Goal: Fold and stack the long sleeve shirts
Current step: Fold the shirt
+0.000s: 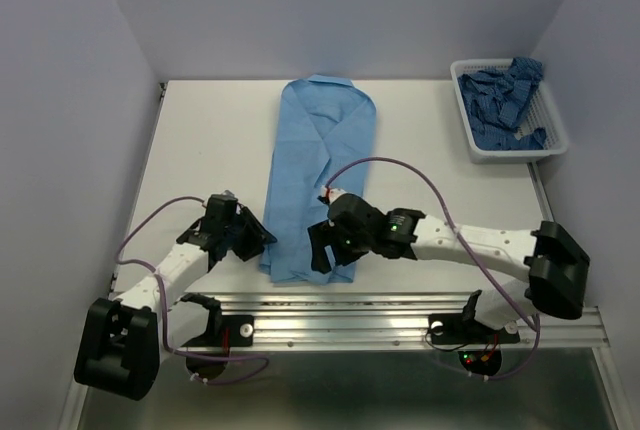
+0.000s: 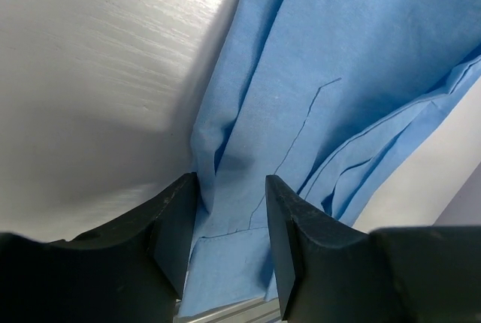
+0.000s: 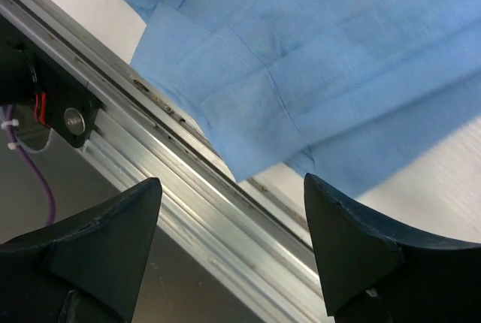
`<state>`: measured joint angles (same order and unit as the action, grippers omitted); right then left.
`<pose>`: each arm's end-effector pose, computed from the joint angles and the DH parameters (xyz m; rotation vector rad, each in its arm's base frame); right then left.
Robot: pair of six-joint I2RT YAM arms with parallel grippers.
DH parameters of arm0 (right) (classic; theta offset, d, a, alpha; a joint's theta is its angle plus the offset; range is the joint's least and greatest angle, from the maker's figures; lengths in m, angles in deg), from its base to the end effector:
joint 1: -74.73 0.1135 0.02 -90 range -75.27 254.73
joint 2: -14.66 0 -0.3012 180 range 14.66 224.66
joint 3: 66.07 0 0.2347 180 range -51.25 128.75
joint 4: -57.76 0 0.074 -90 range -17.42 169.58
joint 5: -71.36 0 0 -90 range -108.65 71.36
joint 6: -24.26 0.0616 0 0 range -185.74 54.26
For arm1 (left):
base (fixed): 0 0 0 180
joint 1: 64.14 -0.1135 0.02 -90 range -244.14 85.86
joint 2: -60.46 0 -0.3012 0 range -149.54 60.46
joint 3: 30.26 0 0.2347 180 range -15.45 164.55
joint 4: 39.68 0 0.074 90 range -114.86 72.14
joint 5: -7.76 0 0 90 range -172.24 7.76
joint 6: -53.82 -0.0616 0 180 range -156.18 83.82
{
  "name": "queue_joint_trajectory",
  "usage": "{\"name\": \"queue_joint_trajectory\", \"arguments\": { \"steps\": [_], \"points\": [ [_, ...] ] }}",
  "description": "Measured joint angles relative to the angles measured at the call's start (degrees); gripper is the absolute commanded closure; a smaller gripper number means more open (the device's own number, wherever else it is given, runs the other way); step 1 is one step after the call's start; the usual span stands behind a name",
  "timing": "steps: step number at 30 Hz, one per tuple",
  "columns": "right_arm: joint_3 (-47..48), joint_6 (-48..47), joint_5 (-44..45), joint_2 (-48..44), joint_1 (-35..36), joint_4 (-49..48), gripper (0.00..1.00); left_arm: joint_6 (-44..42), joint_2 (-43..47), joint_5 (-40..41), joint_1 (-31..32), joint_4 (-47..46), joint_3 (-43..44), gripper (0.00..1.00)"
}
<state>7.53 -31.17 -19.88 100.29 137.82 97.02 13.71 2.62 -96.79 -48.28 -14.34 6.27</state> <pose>0.1397 0.2783 0.2591 -0.6556 2.5392 0.7121 0.1594 -0.0614 0.1860 -0.6146 2.4450 -0.8131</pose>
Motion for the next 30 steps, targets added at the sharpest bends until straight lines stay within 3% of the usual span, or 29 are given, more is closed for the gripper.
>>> {"name": "queue_joint_trajectory", "arguments": {
  "steps": [3, 7, 8, 9, 15, 19, 20, 21, 25, 30],
  "points": [
    [-4.7, 3.8, 1.8, -6.9, 0.0, 0.6, 0.27, -0.3, 0.0, -0.7, 0.3, -0.1, -0.7, 0.57],
    [-10.9, 7.8, 2.6, -10.5, -0.9, 1.6, 0.30, -1.1, 0.0, -1.6, 0.9, -0.2, -1.4, 0.81],
    [-12.2, 8.5, 2.8, -10.2, -1.3, 2.1, 0.32, -1.3, 0.0, -1.7, 0.9, -0.2, -1.5, 0.92],
    [-13.1, 9.0, 3.2, -9.4, -1.6, 2.8, 0.33, -1.5, 0.0, -1.9, 1.0, -0.2, -1.5, 0.94],
    [-13.6, 8.9, 5.6, -3.2, -3.1, 2.7, 0.45, -2.1, -0.1, -3.3, 1.0, -0.5, -1.5, 0.96],
    [-13.5, 7.8, 6.2, 0.2, -4.3, 1.4, 0.75, -2.0, 0.2, -4.1, 1.0, -0.5, -1.5, 0.97],
    [-13.5, 7.3, 6.4, 0.3, -4.5, 1.0, 0.91, -2.0, 0.6, -4.4, 1.0, -0.4, -1.5, 0.99],
    [-13.5, 7.0, 6.6, 0.4, -4.7, 0.7, 0.97, -2.1, 0.9, -4.6, 1.0, -0.4, -1.5, 0.99],
    [-13.0, 5.7, 6.1, -0.4, -4.9, 2.0, 0.99, -2.0, 2.5, -5.0, 1.0, 1.0, -1.3, 1.00],
    [-8.3, 4.6, 6.5, -8.4, -5.1, 8.5, 0.99, -1.3, 5.4, -5.7, 1.1, 5.0, 1.8, 1.00]
  ]
}}
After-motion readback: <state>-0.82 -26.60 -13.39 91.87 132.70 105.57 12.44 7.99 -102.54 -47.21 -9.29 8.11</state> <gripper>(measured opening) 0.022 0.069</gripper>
